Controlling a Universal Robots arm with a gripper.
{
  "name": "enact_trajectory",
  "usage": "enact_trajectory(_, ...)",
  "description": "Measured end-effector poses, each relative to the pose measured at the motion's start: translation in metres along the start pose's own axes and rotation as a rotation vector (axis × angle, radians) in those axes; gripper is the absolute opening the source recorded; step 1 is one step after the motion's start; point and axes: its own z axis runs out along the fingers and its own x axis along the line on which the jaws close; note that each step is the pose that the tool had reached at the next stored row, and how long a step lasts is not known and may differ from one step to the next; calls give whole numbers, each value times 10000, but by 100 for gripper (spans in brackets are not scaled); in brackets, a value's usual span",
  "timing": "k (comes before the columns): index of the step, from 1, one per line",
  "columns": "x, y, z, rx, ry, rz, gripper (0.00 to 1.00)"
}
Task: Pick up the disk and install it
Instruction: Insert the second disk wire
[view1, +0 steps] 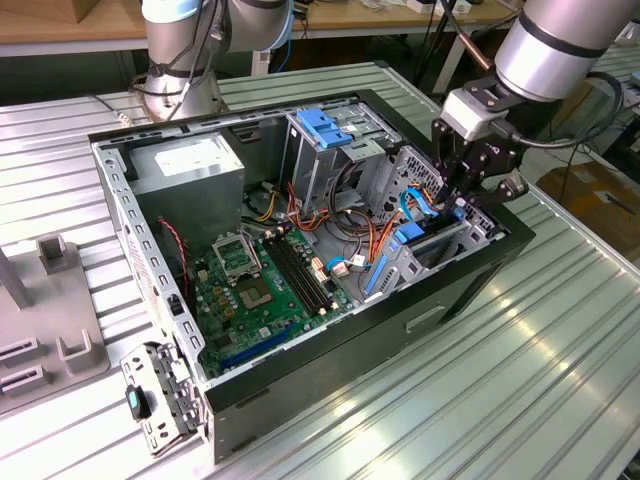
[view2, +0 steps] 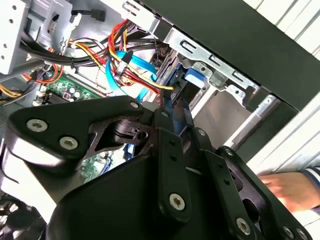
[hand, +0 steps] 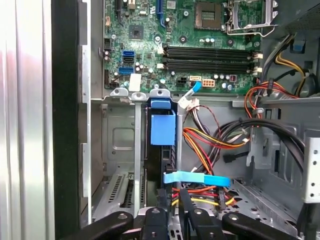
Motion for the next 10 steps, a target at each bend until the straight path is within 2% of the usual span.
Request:
enact_trajectory(2,-20,-9,-160,2,9,-1,24)
enact_trajectory(3,-25,-11,-198,3,14,-1,24)
enact_trajectory(4,-26,-12,-219,4,14,0,24)
enact_trajectory(7,-27,-6,-222,4,11,0,24)
enact_trajectory(10,-27,37,-223,4,12,-1,24)
